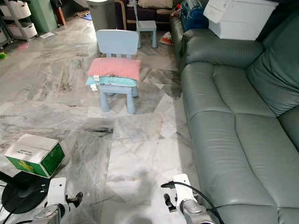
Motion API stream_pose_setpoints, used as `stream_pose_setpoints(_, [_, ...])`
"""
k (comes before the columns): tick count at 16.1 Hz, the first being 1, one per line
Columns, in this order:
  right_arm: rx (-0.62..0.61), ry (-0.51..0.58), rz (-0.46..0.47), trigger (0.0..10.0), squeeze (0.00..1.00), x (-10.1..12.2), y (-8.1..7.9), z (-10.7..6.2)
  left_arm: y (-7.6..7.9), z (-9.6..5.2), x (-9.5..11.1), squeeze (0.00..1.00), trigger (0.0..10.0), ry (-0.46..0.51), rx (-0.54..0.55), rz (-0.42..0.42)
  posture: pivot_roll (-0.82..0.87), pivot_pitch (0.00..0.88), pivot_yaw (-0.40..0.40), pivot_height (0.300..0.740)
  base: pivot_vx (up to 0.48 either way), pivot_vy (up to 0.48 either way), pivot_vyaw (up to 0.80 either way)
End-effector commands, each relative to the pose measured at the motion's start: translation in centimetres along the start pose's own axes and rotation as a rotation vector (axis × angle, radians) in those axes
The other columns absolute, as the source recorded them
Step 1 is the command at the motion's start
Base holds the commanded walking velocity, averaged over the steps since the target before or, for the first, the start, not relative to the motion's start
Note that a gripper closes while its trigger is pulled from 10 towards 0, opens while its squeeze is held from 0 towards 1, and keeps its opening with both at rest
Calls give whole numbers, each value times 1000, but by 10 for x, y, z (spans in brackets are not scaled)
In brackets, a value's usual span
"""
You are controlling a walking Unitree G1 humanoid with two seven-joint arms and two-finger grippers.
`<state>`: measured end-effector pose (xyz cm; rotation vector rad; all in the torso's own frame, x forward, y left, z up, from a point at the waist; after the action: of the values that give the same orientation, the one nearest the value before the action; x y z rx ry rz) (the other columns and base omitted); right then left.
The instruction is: Move the pillow to the sofa
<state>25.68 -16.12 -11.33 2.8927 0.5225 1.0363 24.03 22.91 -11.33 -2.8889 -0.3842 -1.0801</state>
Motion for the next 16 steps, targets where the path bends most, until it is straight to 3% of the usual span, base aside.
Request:
stream_pose_setpoints(1, [-1,-4,-1,10000,0,-2,1,0,-1,-1,-5,0,10000,-21,-5,22,-89,20,-37,740,281,0,0])
stream_pose_setpoints(16, [-1,-3,24,10000,0,-2,3,-1,2,-1,-13,0,10000,-46,-18,19,-93,34,-34,740,351,0,0])
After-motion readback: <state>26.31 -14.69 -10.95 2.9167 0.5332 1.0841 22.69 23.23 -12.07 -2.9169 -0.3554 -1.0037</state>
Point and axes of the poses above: a point about 5 cm out from each wrist's last joint towards the gripper, its own z axis pointing out of the wrist towards the gripper, its own x axis along the axis of the wrist's last joint, y = z × x, the point moved 6 cm from there along z, pointing out of the wrist towards the gripper, and after that the axes turned 8 degrees about -z, right-handed, at the moved point
